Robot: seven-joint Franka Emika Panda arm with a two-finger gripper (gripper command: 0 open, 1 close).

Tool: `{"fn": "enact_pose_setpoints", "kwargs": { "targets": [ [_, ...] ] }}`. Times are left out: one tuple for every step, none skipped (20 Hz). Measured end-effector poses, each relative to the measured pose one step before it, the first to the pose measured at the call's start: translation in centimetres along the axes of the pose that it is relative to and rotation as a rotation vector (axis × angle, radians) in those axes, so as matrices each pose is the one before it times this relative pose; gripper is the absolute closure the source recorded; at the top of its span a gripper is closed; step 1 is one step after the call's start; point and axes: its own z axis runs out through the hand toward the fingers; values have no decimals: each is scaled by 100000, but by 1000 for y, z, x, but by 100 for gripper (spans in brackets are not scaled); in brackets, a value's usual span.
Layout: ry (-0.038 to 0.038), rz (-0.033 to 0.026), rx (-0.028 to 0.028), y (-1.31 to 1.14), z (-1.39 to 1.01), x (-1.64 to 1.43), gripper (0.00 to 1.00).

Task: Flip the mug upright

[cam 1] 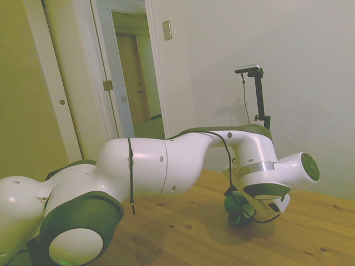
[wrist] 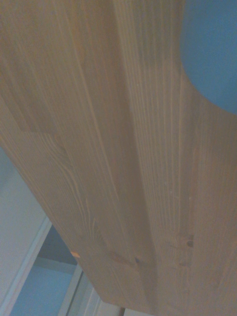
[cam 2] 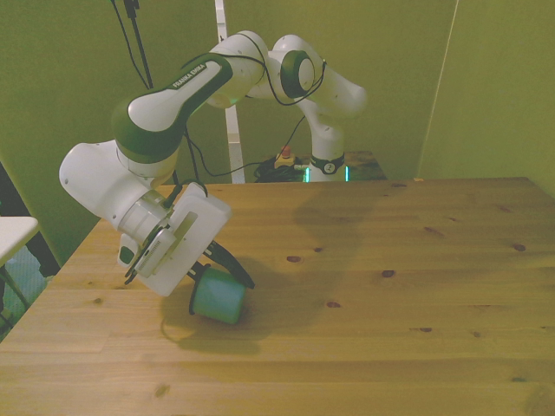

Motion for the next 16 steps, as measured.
{"fn": "enact_pose_setpoints", "kwargs": {
  "targets": [
    [-190,-282,50,-138,-50,-53,100],
    [-131,-259,32,-130,-61,-48,100],
    [135,-208,19,-94,-97,-14,100],
    [270,-198,38,-85,-145,-3,100],
    [322,-204,51,-92,-185,-12,100],
    [431,-250,47,-126,-266,-41,100],
    [630,-432,-228,-246,-360,-106,100],
    [798,-710,-502,-358,-445,-172,100],
    [1440,-1307,-865,-595,-599,-275,100],
    [2387,-2037,-1417,-953,-713,-383,100],
    [2786,-2275,-2109,-1175,-737,-548,100],
    [2723,-2411,-2932,-1395,-702,-772,100],
    [2651,-2650,-3008,-1406,-618,-888,100],
    [2407,-2636,-3015,-1426,-448,-918,100],
    [2036,-2419,-3247,-1258,-324,-914,100],
    [2155,-2599,-3599,-1249,-207,-956,100]
  ]
}}
